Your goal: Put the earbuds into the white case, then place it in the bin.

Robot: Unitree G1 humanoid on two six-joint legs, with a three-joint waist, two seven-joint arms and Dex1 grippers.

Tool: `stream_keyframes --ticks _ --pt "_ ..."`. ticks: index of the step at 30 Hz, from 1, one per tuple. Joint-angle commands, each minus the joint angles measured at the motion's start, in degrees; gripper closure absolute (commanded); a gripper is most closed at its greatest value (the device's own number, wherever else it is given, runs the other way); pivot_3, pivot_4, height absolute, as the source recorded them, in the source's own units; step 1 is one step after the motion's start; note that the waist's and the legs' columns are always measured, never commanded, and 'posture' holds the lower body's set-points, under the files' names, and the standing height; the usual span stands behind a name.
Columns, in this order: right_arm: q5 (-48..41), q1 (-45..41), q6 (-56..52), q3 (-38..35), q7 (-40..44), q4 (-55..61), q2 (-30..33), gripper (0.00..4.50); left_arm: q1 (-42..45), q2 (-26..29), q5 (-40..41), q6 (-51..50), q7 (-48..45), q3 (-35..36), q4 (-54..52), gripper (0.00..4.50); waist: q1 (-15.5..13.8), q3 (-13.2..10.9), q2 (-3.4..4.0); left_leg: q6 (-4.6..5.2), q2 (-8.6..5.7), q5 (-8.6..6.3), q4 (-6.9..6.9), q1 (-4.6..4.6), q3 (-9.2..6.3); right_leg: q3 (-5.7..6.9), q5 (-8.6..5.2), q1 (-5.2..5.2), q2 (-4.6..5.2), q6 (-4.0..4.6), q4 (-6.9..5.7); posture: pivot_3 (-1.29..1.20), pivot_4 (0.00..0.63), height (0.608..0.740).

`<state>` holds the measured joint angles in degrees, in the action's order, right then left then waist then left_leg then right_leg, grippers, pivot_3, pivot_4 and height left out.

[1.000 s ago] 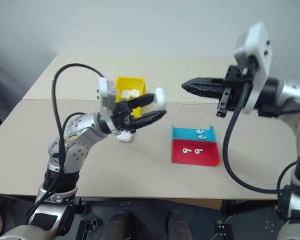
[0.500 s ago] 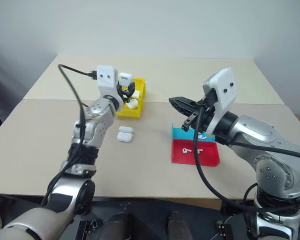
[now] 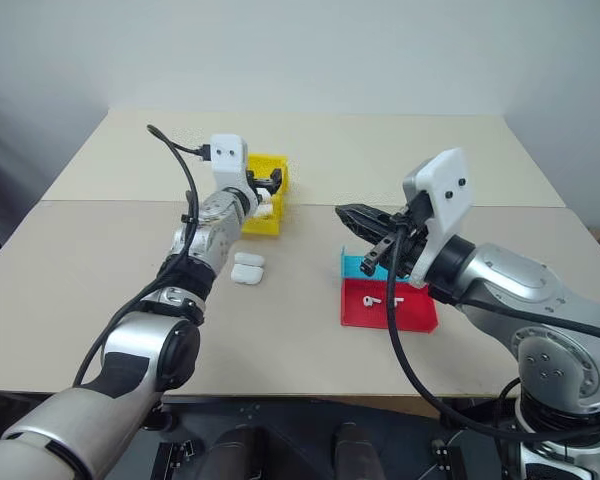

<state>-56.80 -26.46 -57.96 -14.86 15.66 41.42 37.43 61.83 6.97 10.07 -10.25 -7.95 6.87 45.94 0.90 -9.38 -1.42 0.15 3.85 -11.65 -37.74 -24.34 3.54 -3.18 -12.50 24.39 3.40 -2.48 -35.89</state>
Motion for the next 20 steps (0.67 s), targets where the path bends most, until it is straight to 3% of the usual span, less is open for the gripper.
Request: stream_keyframes --ticks 1,7,12,16,20 --pt "5.49 2.3 6.21 0.81 0.63 2.25 0.35 4.5 -5.75 3.39 4.05 -1.07 -10.66 -0.16 -14.46 0.02 0.19 0.01 0.02 0.0 0.0 0.0 0.01 0.0 0.0 0.0 0.0 0.0 0.0 0.0 0.0 0.0 0.15 0.74" --pt "16.15 8.55 15.26 7.58 6.05 0.2 0.75 4.5 -24.79 15.72 12.56 -9.83 -30.05 -3.22 -46.27 0.02 0.45 0.02 0.03 -0.03 0.03 0.01 0.02 0.05 0.04 -0.05 -0.01 0.03 -0.01 0.01 -0.1 0.0 0.15 0.74" --pt "18.5 14.92 21.95 8.56 20.22 -2.47 6.01 4.5 -39.56 28.89 22.28 -16.13 -42.81 -0.87 -66.12 0.02 -0.15 0.02 0.03 -0.04 0.06 0.02 -0.02 0.16 0.07 -0.04 -0.03 -0.07 0.03 0.04 -0.12 0.0 0.15 0.74" --pt "17.12 18.36 26.91 5.42 32.0 -4.46 10.44 4.5 -46.11 35.16 29.89 -20.43 -45.76 4.48 -74.47 0.02 -0.29 0.01 0.03 -0.05 0.1 0.03 -0.1 0.22 0.08 0.01 -0.39 -0.14 0.05 0.09 -0.11 0.0 0.15 0.74" --pt "16.9 17.84 28.78 3.93 37.43 -7.62 12.48 4.5 -49.95 37.69 33.29 -23.24 -43.75 7.69 -79.74 0.02 -0.15 0.01 0.02 -0.05 0.12 0.03 -0.09 0.43 0.13 -0.03 -0.46 -0.26 0.03 0.04 -0.14 0.0 0.15 0.74"
